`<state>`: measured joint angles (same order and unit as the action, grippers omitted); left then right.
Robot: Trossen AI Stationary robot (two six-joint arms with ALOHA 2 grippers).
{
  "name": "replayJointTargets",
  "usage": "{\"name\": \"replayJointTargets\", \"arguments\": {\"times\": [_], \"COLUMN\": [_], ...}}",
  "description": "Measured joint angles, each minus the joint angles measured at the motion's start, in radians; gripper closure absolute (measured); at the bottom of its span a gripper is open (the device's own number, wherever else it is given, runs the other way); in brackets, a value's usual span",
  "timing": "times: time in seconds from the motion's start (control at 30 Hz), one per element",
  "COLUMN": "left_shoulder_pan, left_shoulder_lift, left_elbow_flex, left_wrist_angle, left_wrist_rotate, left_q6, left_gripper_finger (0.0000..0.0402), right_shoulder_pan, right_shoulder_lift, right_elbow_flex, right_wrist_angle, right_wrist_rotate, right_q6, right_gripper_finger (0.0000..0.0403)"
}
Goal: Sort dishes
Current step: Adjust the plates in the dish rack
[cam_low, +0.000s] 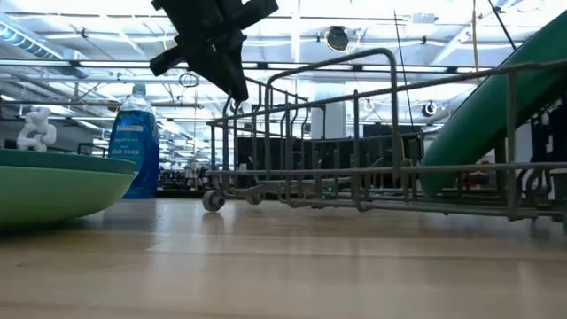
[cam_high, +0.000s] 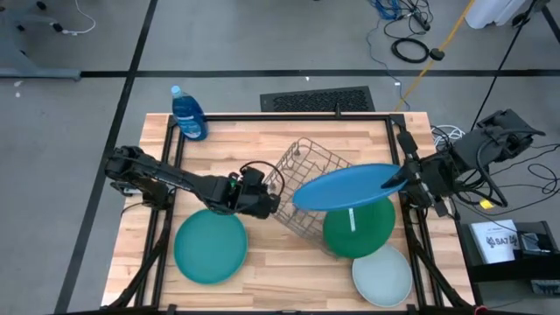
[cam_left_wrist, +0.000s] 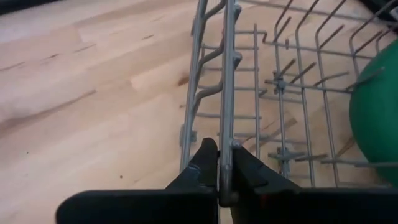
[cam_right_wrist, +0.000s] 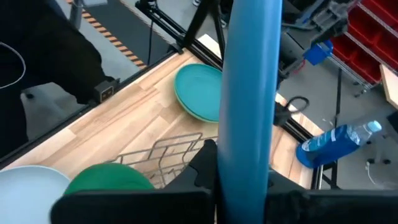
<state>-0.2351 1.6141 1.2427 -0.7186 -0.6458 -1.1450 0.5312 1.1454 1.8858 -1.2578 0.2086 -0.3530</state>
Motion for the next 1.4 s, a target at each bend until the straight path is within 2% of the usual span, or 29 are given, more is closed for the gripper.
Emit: {"name": "replayJointTargets", "arguments": {"times": [0.1,0.2,0.47,0.6,0.73,0.8,0.87,0.97,1.07,1.23,1.4], "left_shoulder_pan": [-0.006,-0.001,0.001,-0.019,0.003,0.03,0.066,0.142,0.239,0.397,0.489], "left_shoulder_lift": [0.001,-0.003,-0.004,-0.012,-0.014,-0.014,-0.014,-0.014,-0.014,0.006,0.077], "left_elbow_flex": [0.0,0.001,0.003,0.053,0.122,0.135,0.148,0.163,0.167,0.169,0.169], "left_wrist_angle": [0.012,0.017,0.017,0.026,0.111,0.177,0.196,0.197,0.213,0.246,0.261], "left_wrist_rotate": [-0.077,-0.142,-0.123,-0.205,-0.19,-0.11,0.019,0.235,0.373,0.582,0.699], "left_q6": [0.011,0.039,0.119,0.453,0.938,1.198,1.407,1.595,1.666,1.674,1.673], "left_gripper_finger": [0.0376,0.0342,0.0208,0.017,0.0165,0.0164,0.0164,0.0164,0.0164,0.0167,0.0186], "right_shoulder_pan": [0.0,0.001,0.001,0.001,0.001,0.001,0.001,0.001,0.001,0.001,0.001], "right_shoulder_lift": [0.0,0.006,0.044,0.064,0.071,0.074,0.077,0.077,0.077,0.077,0.077], "right_elbow_flex": [0.0,0.0,-0.001,-0.001,-0.002,-0.002,-0.002,-0.002,-0.002,-0.002,-0.002], "right_wrist_angle": [-0.026,-0.038,-0.018,-0.015,0.0,0.012,0.027,0.03,0.035,0.064,0.084], "right_wrist_rotate": [0.0,-0.004,0.0,0.0,0.0,0.0,0.0,0.0,0.0,0.0,0.006], "right_q6": [0.055,0.108,0.151,0.15,0.151,0.151,0.155,0.17,0.185,0.181,0.165], "right_gripper_finger": [0.039,0.039,0.039,0.039,0.039,0.039,0.039,0.039,0.039,0.039,0.039]}}
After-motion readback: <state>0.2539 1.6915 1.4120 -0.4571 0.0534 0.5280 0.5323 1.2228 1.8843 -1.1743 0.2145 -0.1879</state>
